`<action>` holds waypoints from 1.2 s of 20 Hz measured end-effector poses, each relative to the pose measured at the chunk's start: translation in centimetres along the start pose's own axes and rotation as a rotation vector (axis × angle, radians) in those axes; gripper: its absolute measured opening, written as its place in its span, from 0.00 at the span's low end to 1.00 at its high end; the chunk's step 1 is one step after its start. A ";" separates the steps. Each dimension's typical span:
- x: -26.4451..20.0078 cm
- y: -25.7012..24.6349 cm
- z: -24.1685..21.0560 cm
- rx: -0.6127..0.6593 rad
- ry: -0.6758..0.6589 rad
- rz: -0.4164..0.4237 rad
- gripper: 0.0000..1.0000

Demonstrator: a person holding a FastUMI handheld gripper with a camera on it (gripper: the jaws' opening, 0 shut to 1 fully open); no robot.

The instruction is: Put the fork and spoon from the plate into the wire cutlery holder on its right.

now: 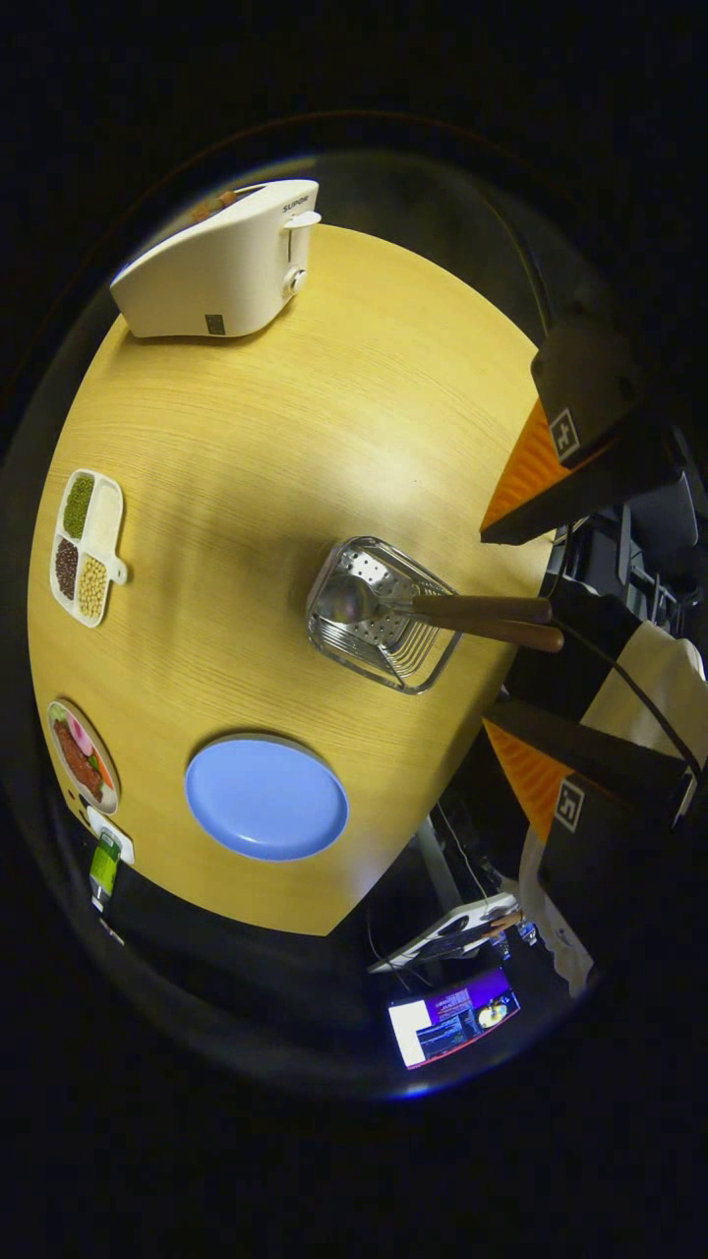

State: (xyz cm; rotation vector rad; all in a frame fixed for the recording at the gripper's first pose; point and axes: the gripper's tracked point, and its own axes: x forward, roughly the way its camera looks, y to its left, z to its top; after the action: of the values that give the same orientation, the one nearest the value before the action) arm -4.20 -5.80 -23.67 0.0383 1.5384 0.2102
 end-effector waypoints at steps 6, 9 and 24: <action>-3.7 2.0 2.1 0.046 -0.286 -0.011 0.99; -5.8 3.9 2.3 0.071 -0.412 -0.006 1.00; -22.3 8.2 4.8 0.133 -1.295 -0.310 0.99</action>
State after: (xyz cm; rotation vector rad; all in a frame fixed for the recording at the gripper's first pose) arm -0.78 -0.81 -0.22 0.0296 0.2499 -0.1627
